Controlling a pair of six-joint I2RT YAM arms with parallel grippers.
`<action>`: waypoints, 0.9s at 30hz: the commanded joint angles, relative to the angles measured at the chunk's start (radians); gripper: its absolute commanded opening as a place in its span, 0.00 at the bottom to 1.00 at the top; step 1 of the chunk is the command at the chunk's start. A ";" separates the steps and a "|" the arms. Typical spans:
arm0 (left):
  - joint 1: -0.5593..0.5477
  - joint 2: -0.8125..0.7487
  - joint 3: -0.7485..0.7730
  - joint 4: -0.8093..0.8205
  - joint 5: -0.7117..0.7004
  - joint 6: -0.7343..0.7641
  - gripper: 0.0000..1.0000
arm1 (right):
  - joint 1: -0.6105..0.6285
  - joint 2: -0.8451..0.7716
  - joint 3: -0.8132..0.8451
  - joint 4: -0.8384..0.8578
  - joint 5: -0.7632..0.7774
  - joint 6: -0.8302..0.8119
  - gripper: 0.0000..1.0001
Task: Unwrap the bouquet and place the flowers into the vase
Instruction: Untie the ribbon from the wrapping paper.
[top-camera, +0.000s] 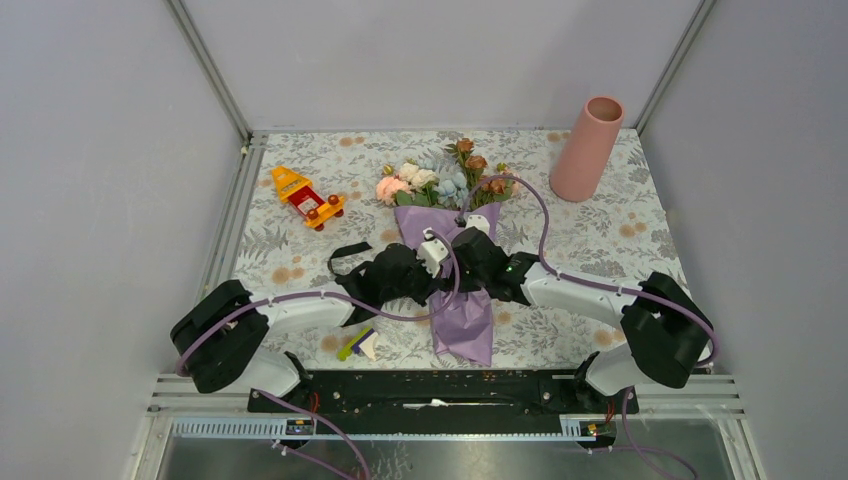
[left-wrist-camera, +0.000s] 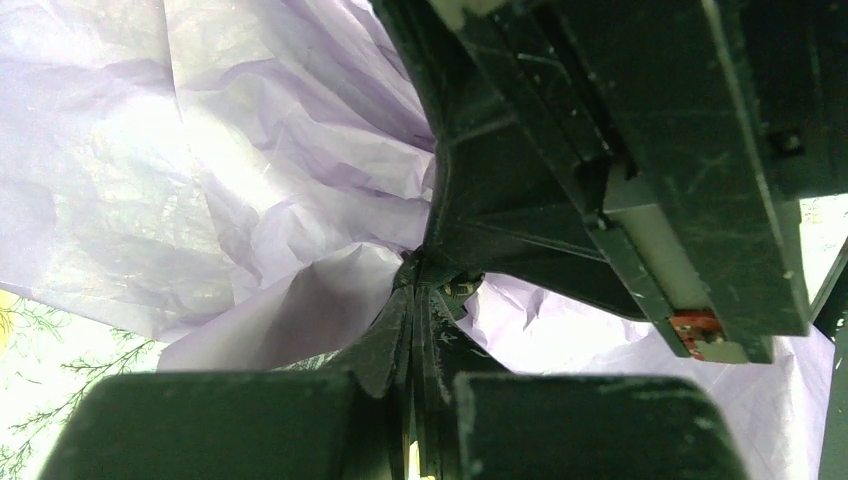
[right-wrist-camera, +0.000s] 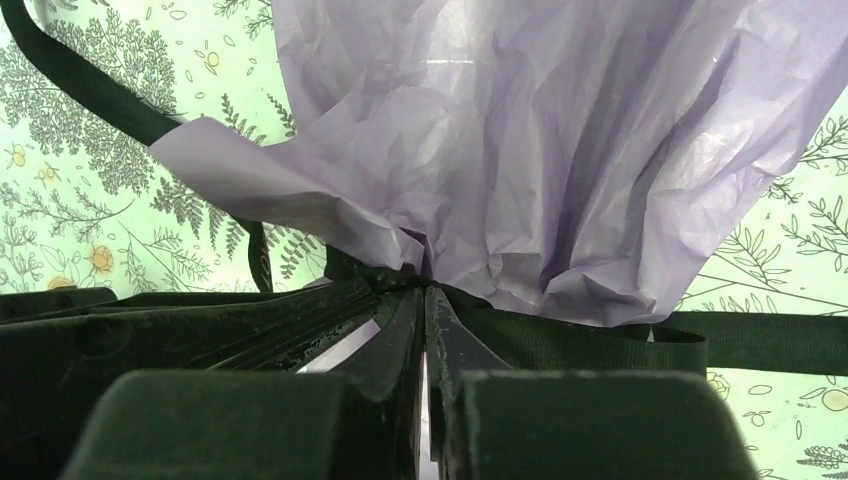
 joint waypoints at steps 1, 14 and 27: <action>-0.002 -0.041 -0.009 0.063 -0.022 -0.023 0.00 | -0.007 -0.010 0.037 -0.028 0.071 0.014 0.00; -0.001 -0.179 -0.198 0.152 -0.302 -0.324 0.00 | -0.007 -0.134 -0.069 -0.096 0.248 0.060 0.00; -0.002 -0.282 -0.314 0.187 -0.345 -0.620 0.00 | -0.007 -0.178 -0.154 -0.041 0.198 0.138 0.00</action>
